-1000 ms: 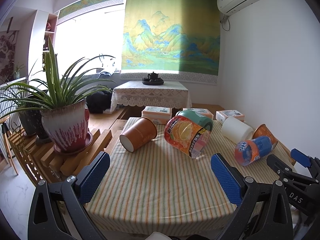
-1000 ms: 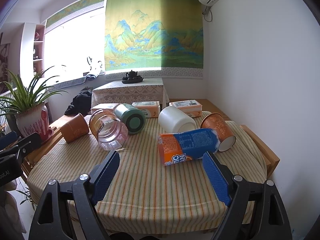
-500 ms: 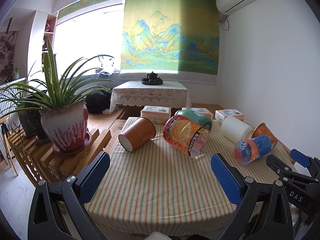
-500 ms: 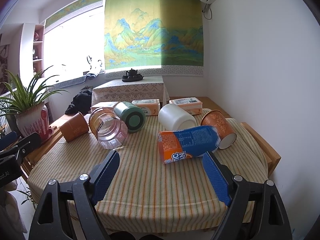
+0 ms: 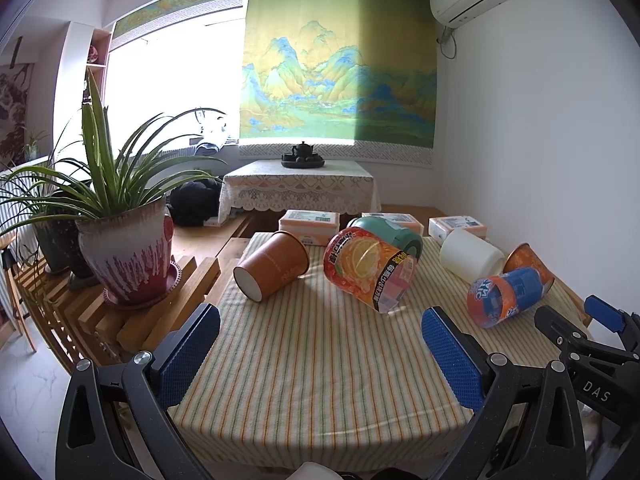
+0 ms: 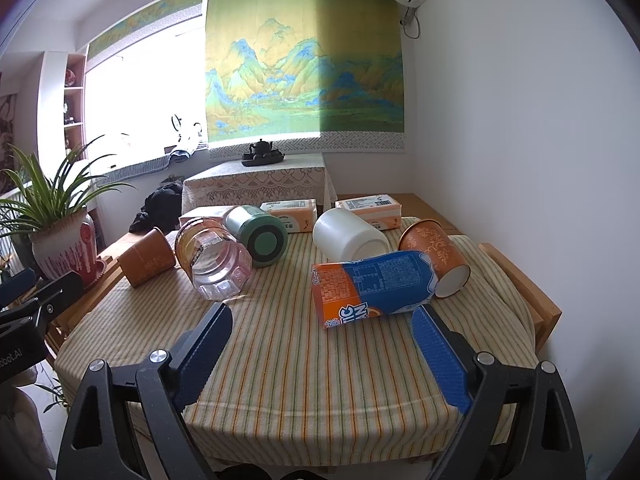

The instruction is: Flip cup upside down

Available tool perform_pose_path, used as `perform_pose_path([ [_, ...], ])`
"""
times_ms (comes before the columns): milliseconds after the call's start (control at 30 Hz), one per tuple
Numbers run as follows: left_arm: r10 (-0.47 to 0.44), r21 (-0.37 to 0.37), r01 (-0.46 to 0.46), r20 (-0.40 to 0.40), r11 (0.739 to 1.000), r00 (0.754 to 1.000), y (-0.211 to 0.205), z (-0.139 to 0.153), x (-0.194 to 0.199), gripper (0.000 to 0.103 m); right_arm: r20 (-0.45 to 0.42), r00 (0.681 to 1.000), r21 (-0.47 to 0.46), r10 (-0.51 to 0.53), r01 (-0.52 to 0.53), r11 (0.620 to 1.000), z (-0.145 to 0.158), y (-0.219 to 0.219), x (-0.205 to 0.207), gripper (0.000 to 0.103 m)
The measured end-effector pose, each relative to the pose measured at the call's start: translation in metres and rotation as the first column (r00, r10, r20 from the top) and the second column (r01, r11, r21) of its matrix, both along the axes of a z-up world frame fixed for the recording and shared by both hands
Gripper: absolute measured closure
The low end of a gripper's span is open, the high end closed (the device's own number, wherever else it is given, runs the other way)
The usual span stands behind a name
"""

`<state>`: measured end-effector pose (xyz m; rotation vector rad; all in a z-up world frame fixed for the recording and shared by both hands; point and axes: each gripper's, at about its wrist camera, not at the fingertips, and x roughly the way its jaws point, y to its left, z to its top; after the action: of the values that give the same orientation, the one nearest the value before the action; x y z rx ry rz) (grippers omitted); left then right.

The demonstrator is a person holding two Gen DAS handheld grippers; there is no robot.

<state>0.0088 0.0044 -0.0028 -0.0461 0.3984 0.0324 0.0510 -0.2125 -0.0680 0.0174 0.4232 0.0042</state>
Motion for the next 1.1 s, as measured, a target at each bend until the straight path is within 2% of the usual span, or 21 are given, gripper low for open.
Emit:
perform_pose_path([
  [233, 0.0, 0.001, 0.0, 0.0, 1.0, 1.0, -0.001, 0.0, 0.0, 0.001, 0.001, 1.0, 0.001, 0.003, -0.003, 1.0, 0.0, 0.0, 0.0, 0.009],
  [633, -0.007, 0.004, 0.007, -0.014, 1.0, 1.0, -0.002, -0.005, 0.005, 0.001, -0.009, 1.0, -0.003, 0.01, -0.01, 1.0, -0.001, 0.001, 0.003, 0.009],
  [1100, -0.022, 0.022, 0.023, -0.053, 0.999, 0.998, -0.008, -0.015, 0.026, 0.001, -0.034, 0.999, -0.001, 0.003, -0.003, 1.0, 0.001, -0.02, 0.019, 0.009],
])
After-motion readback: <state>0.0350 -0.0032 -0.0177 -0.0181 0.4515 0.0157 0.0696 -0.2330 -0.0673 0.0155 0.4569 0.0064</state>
